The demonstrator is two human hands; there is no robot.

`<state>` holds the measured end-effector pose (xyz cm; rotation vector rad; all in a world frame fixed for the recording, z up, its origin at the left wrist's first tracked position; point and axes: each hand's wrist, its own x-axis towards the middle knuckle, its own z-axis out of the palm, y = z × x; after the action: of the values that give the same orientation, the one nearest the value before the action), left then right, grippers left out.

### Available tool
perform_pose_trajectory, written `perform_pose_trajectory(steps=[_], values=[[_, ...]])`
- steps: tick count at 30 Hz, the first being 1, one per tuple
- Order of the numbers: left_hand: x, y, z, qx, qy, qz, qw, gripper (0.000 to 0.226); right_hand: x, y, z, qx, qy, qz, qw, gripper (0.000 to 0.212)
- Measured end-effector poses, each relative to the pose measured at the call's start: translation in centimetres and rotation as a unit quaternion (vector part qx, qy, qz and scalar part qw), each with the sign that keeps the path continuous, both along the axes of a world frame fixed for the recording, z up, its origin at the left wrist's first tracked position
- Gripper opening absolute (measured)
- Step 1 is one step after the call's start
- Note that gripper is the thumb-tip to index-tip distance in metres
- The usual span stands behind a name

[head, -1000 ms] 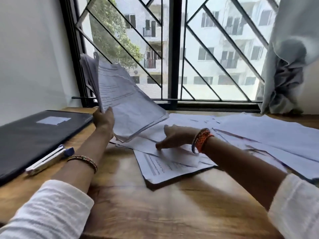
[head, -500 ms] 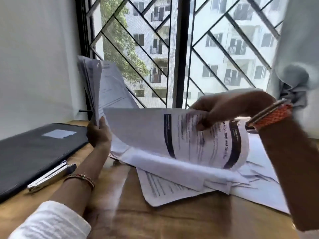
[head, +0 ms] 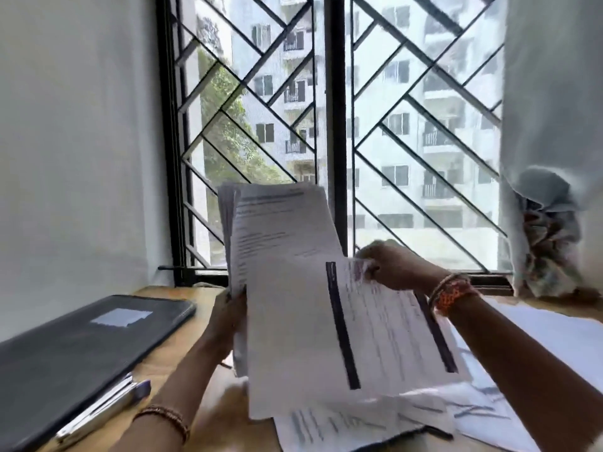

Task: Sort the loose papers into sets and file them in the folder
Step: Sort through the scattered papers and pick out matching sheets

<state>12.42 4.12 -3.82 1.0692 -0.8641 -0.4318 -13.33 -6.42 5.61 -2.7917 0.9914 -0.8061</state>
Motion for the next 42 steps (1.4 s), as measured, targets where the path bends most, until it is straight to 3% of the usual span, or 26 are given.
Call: perform_pose_trajectory(steps=[3,8,11,14,16,18,20,22,25,26,28,31,42], values=[[-0.8,0.0,0.2,0.026,-0.003,-0.044,0.999,0.016,1.1,2.4,1.6,-0.204,0.137,-0.104,0.964,0.032],[-2.1,0.0,0.4,0.045,-0.034,-0.068,0.996,0.019,5.9,5.9,2.7,-0.364,0.269,-0.058,0.89,0.031],[-3.2,-0.1,0.4,0.048,-0.065,-0.068,0.994,0.017,8.9,6.1,2.2,-0.423,0.292,-0.042,0.857,0.03],[-3.3,-0.2,0.2,0.024,-0.083,-0.028,0.996,0.01,10.3,4.6,1.4,-0.433,0.227,-0.042,0.871,0.04],[-2.9,-0.3,0.0,0.015,-0.093,-0.01,0.995,0.01,9.6,3.3,0.6,-0.391,0.135,-0.055,0.909,0.075],[-2.3,-0.3,-0.1,0.006,-0.091,-0.007,0.996,0.013,7.6,1.7,0.0,-0.281,0.014,-0.091,0.955,0.11],[-1.7,-0.3,-0.4,0.002,-0.076,0.006,0.997,0.013,5.0,0.0,-0.6,-0.124,-0.132,-0.137,0.974,0.121],[-1.1,-0.1,-0.5,-0.004,-0.057,0.007,0.998,0.011,2.3,-1.4,-1.4,0.078,-0.283,-0.123,0.948,0.108],[-0.8,0.1,-0.6,-0.005,-0.052,-0.001,0.999,0.01,-0.5,-2.3,-2.8,0.353,-0.393,0.008,0.849,0.043],[-0.8,0.0,-0.6,-0.007,-0.053,-0.005,0.999,0.011,-1.0,-2.5,-3.2,0.381,-0.392,0.033,0.837,0.024],[-0.9,0.0,-0.7,-0.007,-0.055,-0.016,0.998,0.012,-1.5,-2.6,-3.3,0.375,-0.408,0.065,0.83,0.008],[-0.9,0.0,-0.8,-0.01,-0.042,-0.041,0.998,0.01,-1.5,-2.4,-3.1,0.37,-0.44,0.092,0.813,0.01],[-1.1,0.1,-0.6,-0.015,-0.031,-0.061,0.998,0.009,-1.3,-2.3,-3.4,0.382,-0.428,0.102,0.813,0.012]])
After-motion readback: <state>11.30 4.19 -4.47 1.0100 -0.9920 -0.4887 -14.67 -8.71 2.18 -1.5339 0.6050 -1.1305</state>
